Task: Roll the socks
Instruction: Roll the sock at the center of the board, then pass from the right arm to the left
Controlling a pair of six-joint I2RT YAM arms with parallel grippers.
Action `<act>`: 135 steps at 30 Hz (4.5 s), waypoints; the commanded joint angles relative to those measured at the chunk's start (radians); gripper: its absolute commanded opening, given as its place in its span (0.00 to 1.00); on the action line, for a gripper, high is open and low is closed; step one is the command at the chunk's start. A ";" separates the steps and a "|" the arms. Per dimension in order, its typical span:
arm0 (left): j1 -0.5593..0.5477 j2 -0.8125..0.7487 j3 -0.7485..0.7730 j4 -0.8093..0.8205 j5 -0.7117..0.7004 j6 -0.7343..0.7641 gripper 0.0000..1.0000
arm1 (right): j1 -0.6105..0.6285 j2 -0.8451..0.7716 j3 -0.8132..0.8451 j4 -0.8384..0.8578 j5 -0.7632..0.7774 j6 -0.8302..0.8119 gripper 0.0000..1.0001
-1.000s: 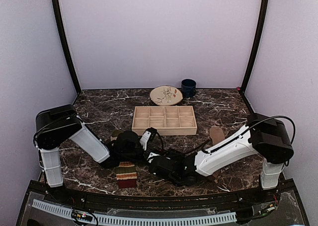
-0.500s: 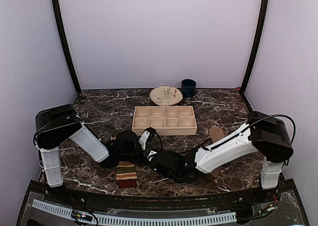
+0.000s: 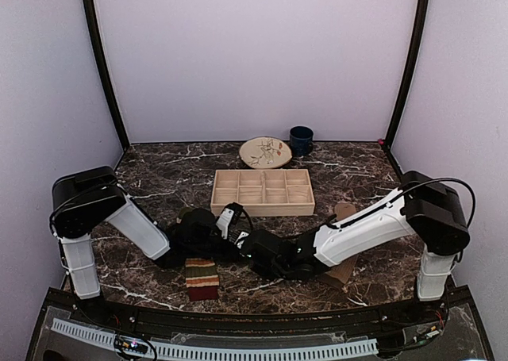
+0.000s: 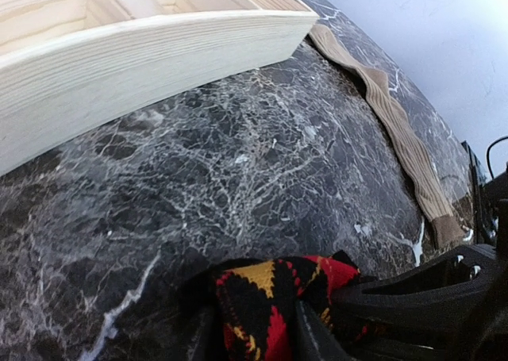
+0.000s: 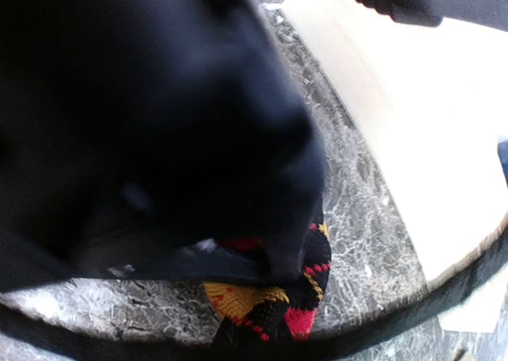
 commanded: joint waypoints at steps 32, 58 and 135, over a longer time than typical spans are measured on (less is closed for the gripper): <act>-0.010 -0.291 -0.236 -0.150 -0.165 -0.001 0.48 | -0.173 0.004 0.092 -0.247 -0.639 0.145 0.00; -0.012 -0.184 -0.180 -0.088 -0.063 0.018 0.48 | -0.310 0.013 0.045 -0.154 -0.957 0.232 0.00; -0.087 -0.199 -0.287 -0.166 -0.131 -0.179 0.99 | -0.426 0.027 -0.180 0.286 -1.173 0.492 0.00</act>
